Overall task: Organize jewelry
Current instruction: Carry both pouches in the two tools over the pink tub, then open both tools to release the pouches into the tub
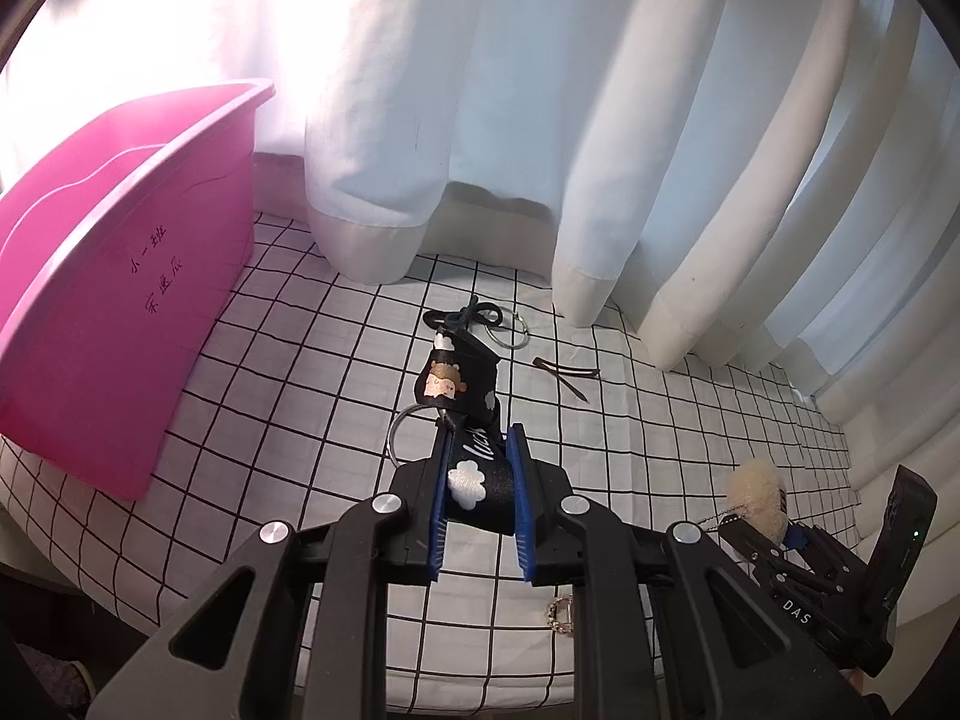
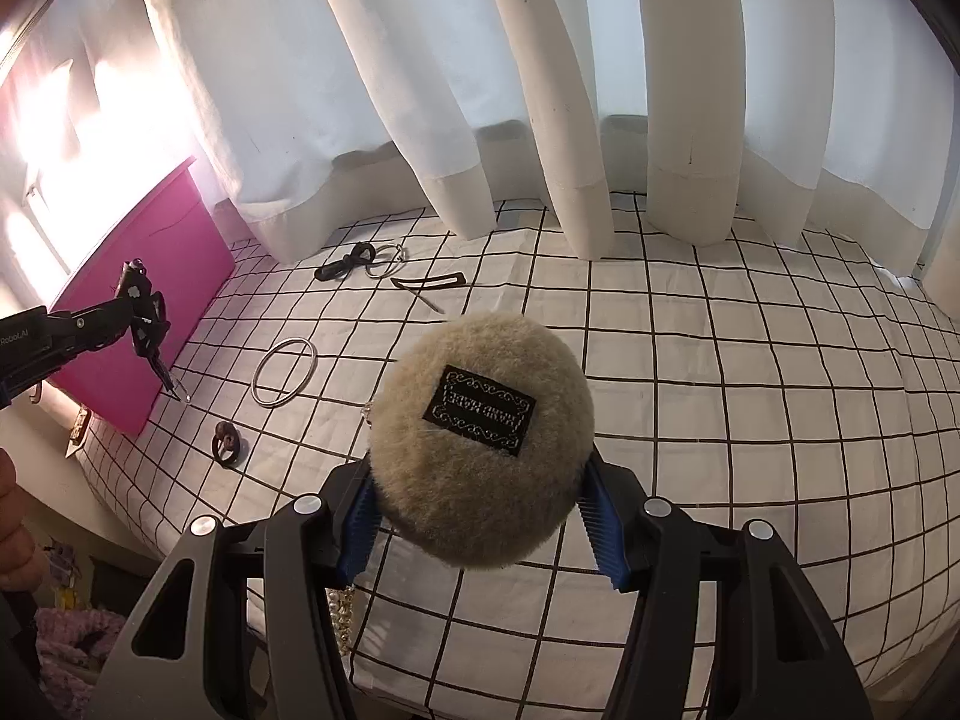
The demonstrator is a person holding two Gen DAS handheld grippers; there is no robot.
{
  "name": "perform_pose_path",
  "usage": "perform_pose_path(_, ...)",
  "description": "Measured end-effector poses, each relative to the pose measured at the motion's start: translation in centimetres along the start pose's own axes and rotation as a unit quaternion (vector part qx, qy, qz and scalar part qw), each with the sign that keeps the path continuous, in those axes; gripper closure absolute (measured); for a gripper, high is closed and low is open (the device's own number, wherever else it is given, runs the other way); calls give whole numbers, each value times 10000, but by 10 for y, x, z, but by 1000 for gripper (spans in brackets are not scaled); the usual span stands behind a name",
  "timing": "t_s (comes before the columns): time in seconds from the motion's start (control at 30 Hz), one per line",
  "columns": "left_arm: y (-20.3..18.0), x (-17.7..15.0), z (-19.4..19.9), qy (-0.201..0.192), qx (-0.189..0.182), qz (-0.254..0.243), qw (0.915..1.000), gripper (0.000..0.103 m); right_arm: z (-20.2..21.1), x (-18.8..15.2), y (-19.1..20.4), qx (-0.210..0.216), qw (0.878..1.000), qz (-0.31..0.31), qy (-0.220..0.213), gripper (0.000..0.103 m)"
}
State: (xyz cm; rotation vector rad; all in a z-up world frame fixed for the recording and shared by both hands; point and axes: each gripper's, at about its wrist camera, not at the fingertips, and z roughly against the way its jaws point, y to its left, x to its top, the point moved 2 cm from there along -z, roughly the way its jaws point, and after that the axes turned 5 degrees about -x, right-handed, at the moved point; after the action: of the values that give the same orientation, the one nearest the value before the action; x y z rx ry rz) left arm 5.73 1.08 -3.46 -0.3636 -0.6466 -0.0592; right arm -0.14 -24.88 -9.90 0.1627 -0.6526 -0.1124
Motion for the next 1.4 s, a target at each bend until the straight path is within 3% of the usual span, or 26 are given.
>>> perform_pose_path(0.33, 11, 10, 63, -479, 362, 193, 9980, 85, 39, 38, 20, 385, 9977, 422, -363, 47)
perform_pose_path(0.6, 49, 13, 118, -859, 850, 534, 9912, 85, 60, 80, 75, 897, 9888, 1003, -640, 47)
perform_pose_path(0.9, 134, 44, 165, -1318, 1245, 770, 9804, 85, 64, 134, 198, 1608, 9698, 1524, -1017, 47)
perform_pose_path(1.1, 201, 76, 177, -1368, 1416, 707, 9779, 85, 47, 170, 296, 2089, 9580, 1690, -1002, 47)
perform_pose_path(1.4, 280, 103, 149, -890, 1034, 708, 9881, 85, -18, 191, 414, 2287, 9508, 2059, -369, 47)
